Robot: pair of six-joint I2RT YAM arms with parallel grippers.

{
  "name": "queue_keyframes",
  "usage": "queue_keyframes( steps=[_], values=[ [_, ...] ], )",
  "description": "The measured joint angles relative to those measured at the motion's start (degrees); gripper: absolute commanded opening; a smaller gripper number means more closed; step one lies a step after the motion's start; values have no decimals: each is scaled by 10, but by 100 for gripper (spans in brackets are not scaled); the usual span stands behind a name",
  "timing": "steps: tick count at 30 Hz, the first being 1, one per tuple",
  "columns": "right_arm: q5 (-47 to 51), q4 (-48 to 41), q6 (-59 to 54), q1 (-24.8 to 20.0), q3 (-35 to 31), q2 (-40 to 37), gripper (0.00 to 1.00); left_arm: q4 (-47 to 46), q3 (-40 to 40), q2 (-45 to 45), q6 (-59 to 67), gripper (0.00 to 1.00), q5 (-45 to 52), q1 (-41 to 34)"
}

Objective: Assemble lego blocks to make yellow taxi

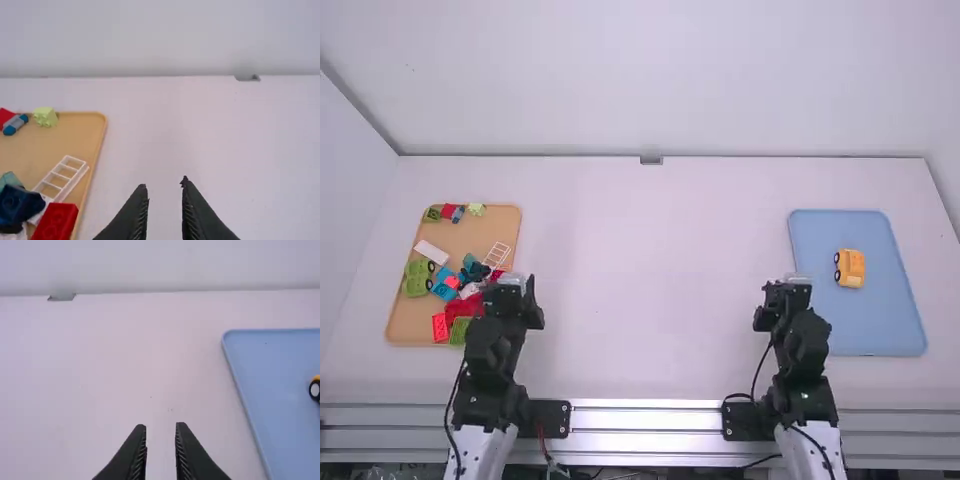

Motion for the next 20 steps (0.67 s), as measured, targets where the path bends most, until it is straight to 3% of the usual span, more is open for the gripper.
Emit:
queue_keyframes(
  steps=[8,20],
  values=[
    [-2,5,-1,0,-10,-69,0,5,-6,-61,0,4,0,0],
    [-1,5,1,0,-10,-141,0,5,-6,-73,0,0,0,0]
  ],
)
